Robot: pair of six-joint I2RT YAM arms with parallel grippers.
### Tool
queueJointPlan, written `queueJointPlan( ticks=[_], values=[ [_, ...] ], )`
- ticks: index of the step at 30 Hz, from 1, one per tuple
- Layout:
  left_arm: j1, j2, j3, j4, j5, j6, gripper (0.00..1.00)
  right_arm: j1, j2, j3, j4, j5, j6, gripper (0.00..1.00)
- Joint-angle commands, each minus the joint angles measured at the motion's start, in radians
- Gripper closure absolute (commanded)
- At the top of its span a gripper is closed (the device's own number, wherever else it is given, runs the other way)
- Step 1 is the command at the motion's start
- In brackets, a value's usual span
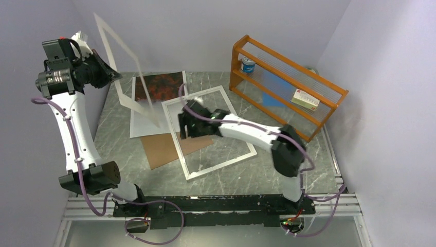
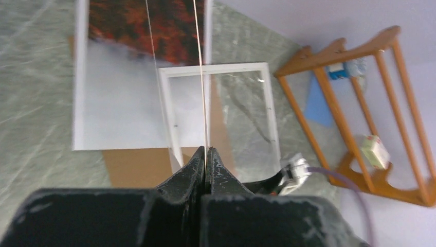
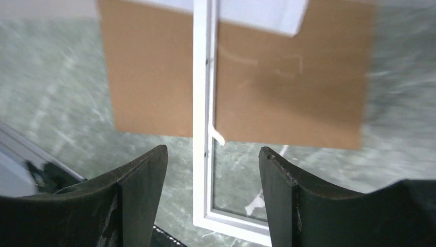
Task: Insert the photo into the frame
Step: Place the photo frame at the center of the board, then place the photo frame item in the photo frame.
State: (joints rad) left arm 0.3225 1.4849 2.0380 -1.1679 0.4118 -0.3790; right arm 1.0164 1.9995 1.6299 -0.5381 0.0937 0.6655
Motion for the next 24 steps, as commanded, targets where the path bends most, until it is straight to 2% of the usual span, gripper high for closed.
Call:
queueJointPlan(
  ticks=[1, 5, 7, 9, 11, 16, 20, 24],
  values=[
    [-0.026, 0.010, -0.013, 0.158, 0.249, -0.089, 0.97, -0.107, -0.268, -0.090, 0.132, 0.083, 0.043, 0.28],
    [-0.116, -0.034, -0.152, 0.328, 0.387, -0.276, 0.97, -0.208, -0.392, -0.145, 0.086, 0.189, 0.047, 0.25],
    [-0.188, -0.090, -0.257, 0.480, 0.432, -0.364, 0.97, -0.272, -0.447, -0.182, 0.065, 0.208, 0.065, 0.25],
    [-0.255, -0.173, -0.400, 0.653, 0.401, -0.451, 0.97, -0.338, -0.496, -0.230, 0.048, 0.215, 0.089, 0.25],
    [-0.282, -0.232, -0.536, 0.755, 0.386, -0.509, 0.97, -0.404, -0.537, -0.283, 0.044, 0.205, 0.100, 0.25],
    [-0.307, -0.324, -0.848, 0.760, 0.277, -0.549, 0.97, -0.519, -0.568, -0.379, 0.009, 0.196, 0.092, 0.25],
    [-0.316, -0.406, -1.116, 0.908, 0.219, -0.621, 0.97, -0.582, -0.541, -0.450, -0.023, 0.177, 0.074, 0.26],
    [-0.318, -0.477, -1.327, 0.959, 0.115, -0.624, 0.97, -0.621, -0.468, -0.506, -0.033, 0.136, 0.057, 0.28]
  ],
)
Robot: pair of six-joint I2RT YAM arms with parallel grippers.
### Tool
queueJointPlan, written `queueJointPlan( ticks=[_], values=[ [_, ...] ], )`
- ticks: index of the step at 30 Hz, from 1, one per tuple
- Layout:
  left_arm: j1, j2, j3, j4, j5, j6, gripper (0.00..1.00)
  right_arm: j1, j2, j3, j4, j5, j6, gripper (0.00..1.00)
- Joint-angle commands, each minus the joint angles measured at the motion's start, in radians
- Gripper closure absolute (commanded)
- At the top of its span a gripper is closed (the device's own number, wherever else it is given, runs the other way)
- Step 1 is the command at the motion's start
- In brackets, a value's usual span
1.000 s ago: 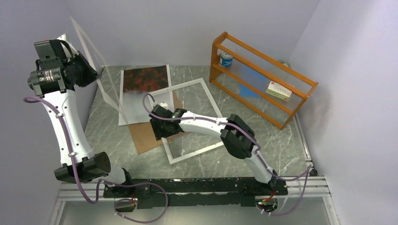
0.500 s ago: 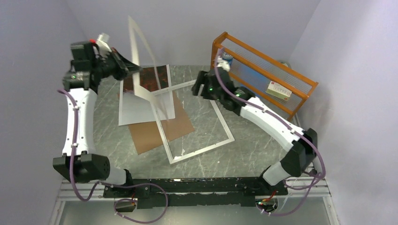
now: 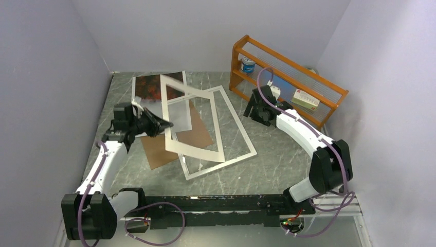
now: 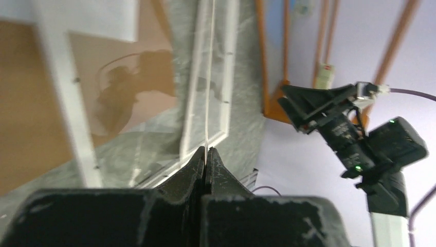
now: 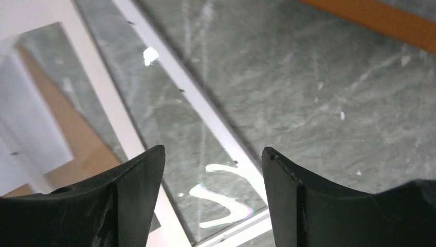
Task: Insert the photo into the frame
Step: Place the photo frame item in the photo frame.
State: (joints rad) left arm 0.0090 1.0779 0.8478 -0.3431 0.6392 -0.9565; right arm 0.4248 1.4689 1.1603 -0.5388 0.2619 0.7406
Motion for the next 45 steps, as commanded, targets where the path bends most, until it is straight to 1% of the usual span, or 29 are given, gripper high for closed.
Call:
queueJointPlan(
  ticks=[1, 3, 6, 8, 12, 18, 25, 28, 33, 35, 38, 45],
  values=[
    [-0.003, -0.078, -0.176, 0.152, -0.119, -0.054, 0.97, -0.031, 0.090, -0.037, -0.043, -0.032, -0.023, 0.29],
    [-0.004, -0.084, -0.226, 0.164, -0.121, -0.070, 0.97, -0.031, 0.141, -0.033, -0.064, -0.014, -0.029, 0.34],
    [-0.003, -0.094, -0.249, 0.135, -0.144, -0.087, 0.98, -0.031, 0.187, -0.029, -0.095, 0.029, -0.028, 0.43],
    [-0.003, -0.108, -0.259, 0.133, -0.159, -0.095, 0.98, -0.030, 0.211, -0.039, -0.101, 0.044, -0.027, 0.46],
    [-0.003, -0.113, -0.282, 0.147, -0.168, -0.092, 0.97, -0.031, 0.268, -0.041, -0.111, 0.053, -0.040, 0.48],
    [-0.004, -0.106, -0.397, 0.330, -0.156, -0.128, 0.97, -0.011, 0.319, -0.041, -0.115, 0.048, -0.065, 0.50],
    [-0.004, -0.028, -0.433, 0.451, -0.102, -0.161, 0.97, 0.038, 0.327, -0.060, -0.095, -0.052, -0.058, 0.50],
    [-0.003, 0.029, -0.456, 0.529, -0.071, -0.175, 0.97, 0.063, 0.329, -0.058, -0.093, -0.104, -0.035, 0.50],
    [-0.004, 0.139, -0.474, 0.628, -0.014, -0.206, 0.97, 0.091, 0.334, -0.064, -0.074, -0.143, -0.004, 0.50],
    [-0.033, 0.153, -0.474, 0.630, -0.001, -0.192, 0.97, 0.098, 0.338, -0.068, -0.068, -0.144, 0.001, 0.50],
    [-0.040, 0.150, -0.465, 0.581, -0.010, -0.146, 0.97, 0.098, 0.338, -0.078, -0.056, -0.148, 0.002, 0.50],
    [-0.047, 0.186, -0.433, 0.552, -0.022, -0.113, 0.96, 0.098, 0.337, -0.091, -0.043, -0.149, -0.004, 0.50]
  ],
)
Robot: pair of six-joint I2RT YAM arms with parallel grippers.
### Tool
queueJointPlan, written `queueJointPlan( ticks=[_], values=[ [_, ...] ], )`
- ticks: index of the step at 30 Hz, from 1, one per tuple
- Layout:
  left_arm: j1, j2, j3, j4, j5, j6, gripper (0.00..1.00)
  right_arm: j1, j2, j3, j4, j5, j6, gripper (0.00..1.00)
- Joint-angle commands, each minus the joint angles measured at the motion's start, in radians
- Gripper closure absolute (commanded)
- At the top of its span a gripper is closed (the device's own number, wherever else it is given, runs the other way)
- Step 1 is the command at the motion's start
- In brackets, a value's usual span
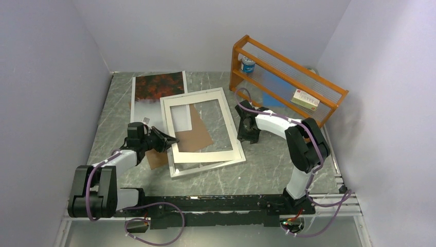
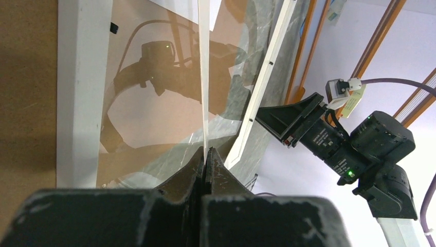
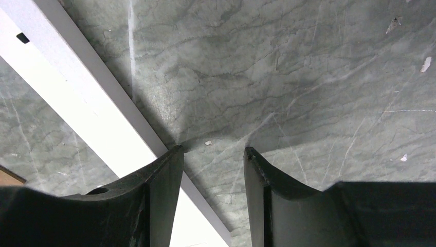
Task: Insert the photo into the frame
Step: Place the photo frame item in the photo frame.
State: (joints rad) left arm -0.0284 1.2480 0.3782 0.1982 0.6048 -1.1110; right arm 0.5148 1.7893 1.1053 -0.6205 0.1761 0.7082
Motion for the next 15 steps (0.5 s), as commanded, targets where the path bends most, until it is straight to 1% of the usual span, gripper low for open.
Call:
queueJointPlan(
  ticks=[1, 3, 6, 8, 11, 12, 13, 15],
  values=[
    [-0.010, 0.018, 0.041, 0.001, 0.010, 0.046, 0.93, 0.008, 0.015, -0.037, 0.039, -0.063, 0.027, 0.50],
    [-0.011, 0.014, 0.051, -0.044, -0.001, 0.061, 0.87, 0.008, 0.010, -0.041, 0.041, -0.060, 0.026, 0.50],
    [-0.013, -0.008, 0.068, -0.135, -0.027, 0.080, 0.66, 0.009, -0.001, -0.040, 0.040, -0.053, 0.024, 0.48],
    [-0.013, -0.035, 0.114, -0.278, -0.057, 0.088, 0.55, 0.008, -0.012, -0.037, 0.036, -0.045, 0.024, 0.47],
    [-0.016, -0.078, 0.228, -0.555, -0.117, 0.134, 0.26, 0.008, -0.033, -0.036, 0.024, -0.023, 0.023, 0.46],
    [-0.016, -0.085, 0.263, -0.636, -0.141, 0.153, 0.19, 0.008, -0.039, -0.039, 0.024, -0.020, 0.023, 0.46],
    [-0.016, -0.085, 0.291, -0.696, -0.161, 0.175, 0.14, 0.007, -0.044, -0.041, 0.024, -0.019, 0.023, 0.46],
    [-0.016, -0.079, 0.335, -0.808, -0.212, 0.199, 0.09, 0.008, -0.046, -0.039, 0.022, -0.014, 0.022, 0.45]
  ],
)
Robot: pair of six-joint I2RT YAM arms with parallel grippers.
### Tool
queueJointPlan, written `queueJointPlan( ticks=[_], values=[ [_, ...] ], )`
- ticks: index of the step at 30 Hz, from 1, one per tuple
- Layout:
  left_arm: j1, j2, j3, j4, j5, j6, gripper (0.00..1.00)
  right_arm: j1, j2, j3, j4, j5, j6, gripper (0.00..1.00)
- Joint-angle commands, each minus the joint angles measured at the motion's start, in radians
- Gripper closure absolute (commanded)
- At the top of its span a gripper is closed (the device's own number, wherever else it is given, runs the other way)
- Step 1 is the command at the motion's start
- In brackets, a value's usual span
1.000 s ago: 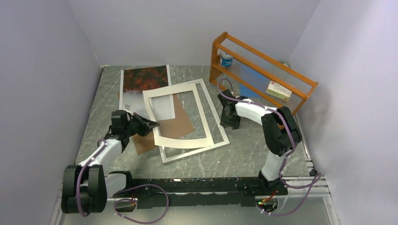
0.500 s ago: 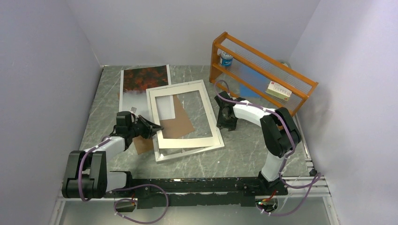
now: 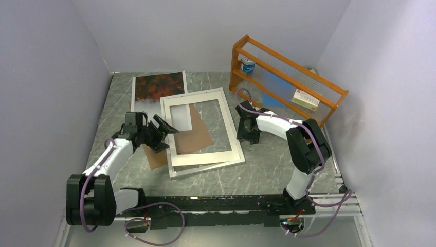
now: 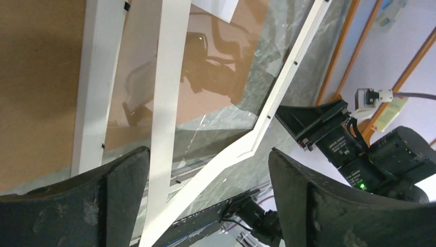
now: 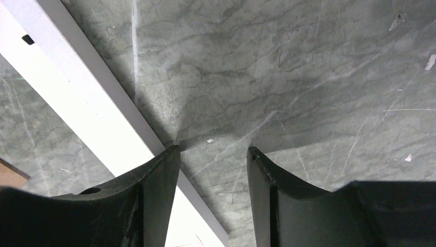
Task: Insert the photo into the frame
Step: Place the photo frame item in the photo frame.
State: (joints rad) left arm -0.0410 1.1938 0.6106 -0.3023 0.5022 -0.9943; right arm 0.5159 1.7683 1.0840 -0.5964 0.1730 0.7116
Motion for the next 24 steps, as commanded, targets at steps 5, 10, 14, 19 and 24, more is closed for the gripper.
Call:
queueJointPlan(
  ticks=[5, 10, 14, 19, 24],
  values=[
    [-0.003, 0.021, 0.151, -0.434, -0.227, 0.127, 0.06, 0.004, -0.037, -0.014, -0.006, 0.009, 0.008, 0.44],
    [-0.004, 0.063, 0.201, -0.468, -0.307, 0.174, 0.06, 0.000, -0.055, 0.012, -0.014, 0.038, -0.011, 0.43],
    [-0.004, 0.098, 0.267, -0.489, -0.372, 0.229, 0.07, 0.001, -0.079, 0.029, -0.006, 0.041, -0.030, 0.43],
    [-0.003, 0.119, 0.253, -0.401, -0.196, 0.261, 0.25, 0.000, -0.077, 0.035, 0.005, 0.025, -0.045, 0.43],
    [-0.003, 0.120, 0.188, -0.350, -0.094, 0.253, 0.34, 0.001, -0.078, 0.021, 0.020, 0.004, -0.043, 0.43]
  ],
)
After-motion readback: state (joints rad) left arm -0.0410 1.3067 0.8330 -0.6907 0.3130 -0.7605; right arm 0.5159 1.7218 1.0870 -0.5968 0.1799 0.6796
